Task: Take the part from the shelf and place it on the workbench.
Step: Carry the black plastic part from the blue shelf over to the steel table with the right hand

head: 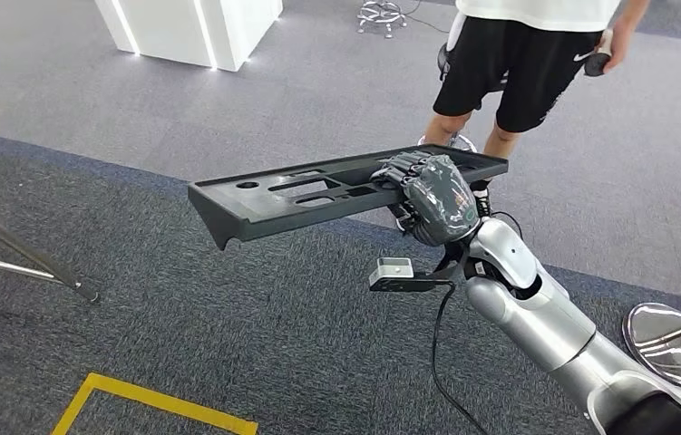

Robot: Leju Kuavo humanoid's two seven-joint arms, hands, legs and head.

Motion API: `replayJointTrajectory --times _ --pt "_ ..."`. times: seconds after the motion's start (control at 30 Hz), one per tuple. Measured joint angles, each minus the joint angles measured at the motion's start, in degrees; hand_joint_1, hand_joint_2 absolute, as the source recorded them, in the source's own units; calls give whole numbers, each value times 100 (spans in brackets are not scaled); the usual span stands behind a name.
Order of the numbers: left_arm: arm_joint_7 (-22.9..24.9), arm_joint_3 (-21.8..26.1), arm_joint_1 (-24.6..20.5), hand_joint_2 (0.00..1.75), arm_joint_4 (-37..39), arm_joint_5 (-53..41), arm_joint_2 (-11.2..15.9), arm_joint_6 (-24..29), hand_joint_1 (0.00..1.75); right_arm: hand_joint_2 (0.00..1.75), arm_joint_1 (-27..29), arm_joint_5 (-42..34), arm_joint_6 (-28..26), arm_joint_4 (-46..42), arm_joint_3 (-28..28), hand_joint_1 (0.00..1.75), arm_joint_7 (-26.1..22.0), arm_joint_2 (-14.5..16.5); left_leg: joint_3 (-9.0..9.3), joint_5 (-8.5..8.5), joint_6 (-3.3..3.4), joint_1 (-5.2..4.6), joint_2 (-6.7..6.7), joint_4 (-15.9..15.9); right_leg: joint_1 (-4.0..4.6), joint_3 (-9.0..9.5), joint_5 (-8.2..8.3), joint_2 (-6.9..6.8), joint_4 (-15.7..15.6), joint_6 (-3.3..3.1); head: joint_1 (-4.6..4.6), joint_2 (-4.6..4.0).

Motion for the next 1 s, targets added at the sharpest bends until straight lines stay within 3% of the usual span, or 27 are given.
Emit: replayJointTrajectory --times 0.07,0.1,0.13,0.17,0.23,0.3,0.37,0.4,0.47,0.5,0.53,0.6,0.63,0.67,0.7,0.77,0.8,0.87,0.9,0.93,1.0 --pt "2 0 0 175 -1 3 3 -1 0 175 -12 76 16 42 52 175 69 49 6 -2 16 0 -162 3 0 -411 -231 114 692 16 0 0" --pt "6 0 6 175 -1 6 5 -1 0 175 -25 136 31 74 96 175 122 98 13 -5 14 0 -248 7 -1 -530 -201 122 834 22 -1 0" --pt "12 0 10 175 -1 11 7 -2 0 175 -48 195 46 108 152 175 175 161 23 -11 7 2 -339 14 -7 -544 -54 130 761 24 -1 0" --pt "18 0 11 175 -1 15 8 -2 0 175 -79 241 58 140 209 175 217 228 36 -21 -8 5 -428 29 -20 -454 179 161 482 25 -1 0" --pt "28 0 10 175 -1 23 9 0 0 175 -149 288 68 193 303 175 257 337 28 -60 -58 8 -597 90 -69 -164 568 398 -261 26 -1 0" --pt "33 0 14 175 -1 27 15 2 0 175 -203 301 71 233 369 175 273 405 -28 -83 -124 17 -745 132 -83 -19 647 592 -620 5 -1 0" --pt "37 1 36 175 -2 30 23 3 0 175 -244 314 75 273 418 175 285 479 -71 -78 -197 39 -875 129 -68 0 628 519 -653 -56 -2 1" --pt "37 1 48 175 -4 30 26 3 0 175 -268 322 77 289 438 175 288 526 -85 -95 -232 40 -825 155 -68 20 632 451 -676 -93 -2 1" --pt "37 2 47 175 -9 30 32 4 0 175 -308 343 79 310 468 175 293 595 -223 -271 -298 29 -488 451 -71 72 632 304 -721 -174 -4 0" --pt "37 2 41 175 -10 30 33 4 0 175 -320 356 80 320 482 175 298 610 -369 -428 -325 34 -273 758 -52 96 620 225 -729 -204 -4 0" --pt "38 2 36 175 -11 29 34 2 0 175 -325 364 80 333 496 175 305 614 -563 -596 -349 50 -147 1131 -35 114 603 141 -731 -227 -4 0" --pt "42 2 38 175 -11 24 34 -6 0 175 -329 373 78 366 526 175 327 618 -867 -742 -377 90 -68 1665 -12 143 568 -30 -730 -239 -4 0" --pt "44 2 43 175 -11 19 34 -11 0 175 -329 373 76 378 540 175 338 620 -881 -665 -381 102 -50 1655 -5 161 549 -110 -729 -236 -4 0" --pt "45 2 48 175 -12 11 34 -15 0 175 -329 373 74 385 551 175 347 622 -772 -491 -375 107 -21 1421 0 189 527 -188 -729 -230 -4 0" --pt "43 2 51 175 -13 3 34 -17 0 175 -332 373 72 388 558 175 352 623 -575 -278 -354 101 60 1032 5 225 500 -261 -729 -218 -4 0" --pt "35 1 48 175 -17 -11 36 -16 0 175 -342 373 66 389 561 175 360 621 -224 -42 -286 39 284 357 32 287 449 -393 -732 -172 -3 0" --pt "31 1 47 175 -20 -13 36 -15 0 175 -347 373 63 389 561 175 363 620 -145 -19 -251 8 354 196 45 307 430 -450 -736 -144 -3 0" --pt "28 1 56 175 -22 -14 36 -9 0 175 -359 373 57 387 561 175 366 622 -132 -39 -191 -22 283 138 62 345 410 -562 -760 -89 -3 0" --pt "27 1 67 175 -23 -14 34 -5 0 175 -365 373 56 384 561 175 366 623 -108 -25 -163 -7 218 100 53 370 389 -559 -762 -59 -3 0" --pt "25 0 72 175 -24 -14 32 -3 0 175 -373 373 52 379 561 175 366 623 -74 -9 -129 10 150 55 40 369 343 -454 -713 -34 -3 0" --pt "20 0 59 175 -26 -14 28 0 0 175 -390 373 42 373 561 175 366 602 -12 22 -63 47 23 -18 8 172 111 -101 -290 1 0 0"
